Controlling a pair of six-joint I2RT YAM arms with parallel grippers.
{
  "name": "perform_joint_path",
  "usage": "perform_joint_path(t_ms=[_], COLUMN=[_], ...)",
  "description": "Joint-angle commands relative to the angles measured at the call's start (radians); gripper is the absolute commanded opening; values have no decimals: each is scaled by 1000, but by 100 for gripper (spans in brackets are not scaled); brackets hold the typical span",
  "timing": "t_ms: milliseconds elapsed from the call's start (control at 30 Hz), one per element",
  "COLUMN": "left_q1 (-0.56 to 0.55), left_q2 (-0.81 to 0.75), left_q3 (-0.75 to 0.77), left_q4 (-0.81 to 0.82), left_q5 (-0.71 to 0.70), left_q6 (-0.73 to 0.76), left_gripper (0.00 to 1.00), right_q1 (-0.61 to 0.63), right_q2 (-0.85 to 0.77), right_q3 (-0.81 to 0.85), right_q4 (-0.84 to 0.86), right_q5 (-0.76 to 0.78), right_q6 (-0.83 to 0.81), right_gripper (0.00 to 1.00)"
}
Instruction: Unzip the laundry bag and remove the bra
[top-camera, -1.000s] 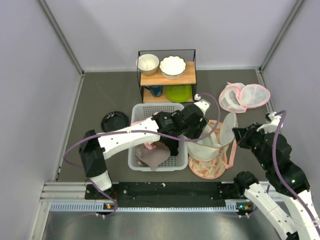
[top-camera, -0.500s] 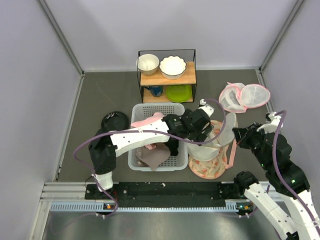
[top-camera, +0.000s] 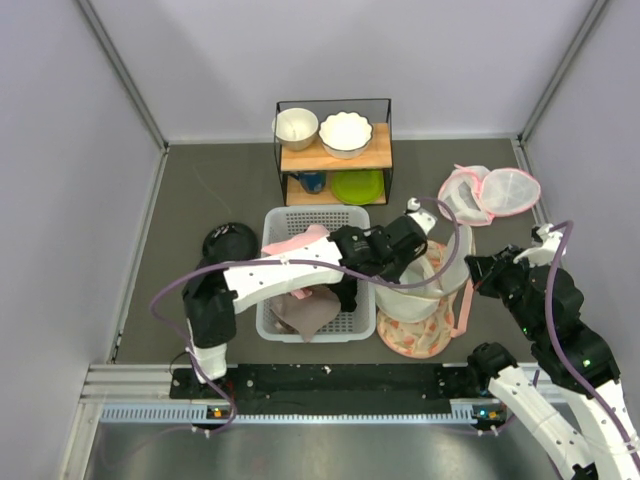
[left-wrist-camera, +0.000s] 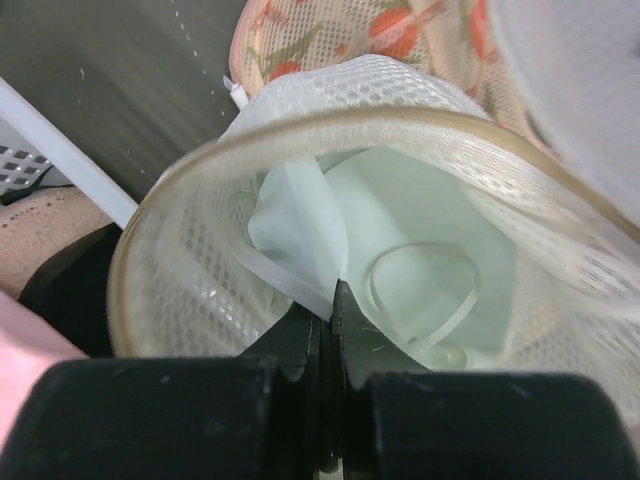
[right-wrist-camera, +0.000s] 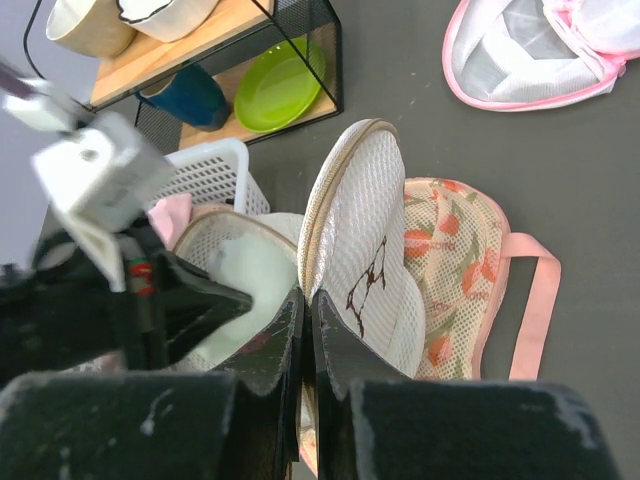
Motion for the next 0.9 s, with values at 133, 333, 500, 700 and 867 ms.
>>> perform_joint_path(t_ms=[133,333,500,700,867], left_q1=[35,152,330,379,399], left_q2=[-286,-429,-530,-653,-722], left_q3=[98,68,-26,34,20], left_q4=[57,158,306,211,158], left_q5=[190,477,681,483,361], left_q6=[10,-38,-142,-64,-30], left_gripper=[0,0,0,0,0], right_q1=[11,11,13,13,13], right_q2=[-12,-4,3,11,22], right_q3=[37,37,40,49,48], right_q4=[28,-7,-24,-22,-21], right_q5=[14,71,85,85,84], right_q6=[-2,21,30,35,32], right_gripper=[0,0,0,0,0])
